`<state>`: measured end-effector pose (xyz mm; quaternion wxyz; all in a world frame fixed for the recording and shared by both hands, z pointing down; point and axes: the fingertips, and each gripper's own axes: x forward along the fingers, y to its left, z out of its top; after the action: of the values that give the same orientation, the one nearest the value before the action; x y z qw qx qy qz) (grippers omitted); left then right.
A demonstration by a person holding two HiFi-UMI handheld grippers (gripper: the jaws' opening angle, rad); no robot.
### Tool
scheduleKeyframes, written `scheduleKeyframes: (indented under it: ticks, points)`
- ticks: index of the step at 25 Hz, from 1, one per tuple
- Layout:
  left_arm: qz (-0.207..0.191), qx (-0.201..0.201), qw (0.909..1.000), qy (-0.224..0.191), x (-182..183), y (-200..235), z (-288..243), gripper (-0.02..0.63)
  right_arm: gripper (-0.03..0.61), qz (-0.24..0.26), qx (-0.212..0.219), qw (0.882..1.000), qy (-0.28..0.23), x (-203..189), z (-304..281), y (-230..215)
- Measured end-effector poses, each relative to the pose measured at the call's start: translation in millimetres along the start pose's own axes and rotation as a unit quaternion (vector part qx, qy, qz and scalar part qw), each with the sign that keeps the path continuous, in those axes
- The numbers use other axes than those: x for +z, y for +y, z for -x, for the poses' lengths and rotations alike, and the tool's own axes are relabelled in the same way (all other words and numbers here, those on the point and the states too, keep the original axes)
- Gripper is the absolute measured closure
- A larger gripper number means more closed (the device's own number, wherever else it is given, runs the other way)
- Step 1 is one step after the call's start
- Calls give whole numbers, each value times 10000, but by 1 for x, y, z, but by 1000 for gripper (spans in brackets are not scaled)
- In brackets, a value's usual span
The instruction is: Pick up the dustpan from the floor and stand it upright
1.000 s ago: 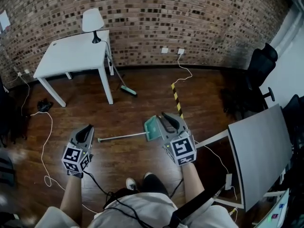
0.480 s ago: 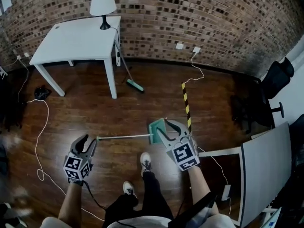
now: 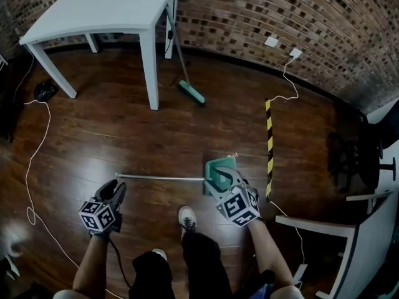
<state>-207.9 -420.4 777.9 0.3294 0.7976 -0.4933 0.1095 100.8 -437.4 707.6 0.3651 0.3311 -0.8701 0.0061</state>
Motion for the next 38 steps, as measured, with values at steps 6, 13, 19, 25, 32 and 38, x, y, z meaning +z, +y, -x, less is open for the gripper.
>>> scheduleKeyframes:
  ticks: [6,13,19,25,32,38]
  points:
    - [1160,-42,9932,42,-120,60,-104,407,408,140,758,9968,195,-110,-136,25]
    - [1981,-288,9796,159,-234,117,-179,397,406,919,1667,9799,600,-210,-251,87]
    - [2563,-353,9659,22,-280,158,-218,374,374,1465,2113,9598,1122,-285,-309,129]
    - [3205,-285,9467,-143,-294,166,-233,349,370,1630,2164,9488,1624,-330,-337,143]
    - [3592,-222,9304,-689,-282,177,-239,318,365,1656,2222,9436,1810,-341,-369,155]
    - [4081,68,9082,-923,-288,191,-240,313,365,1834,2273,9367,1929,-346,-382,167]
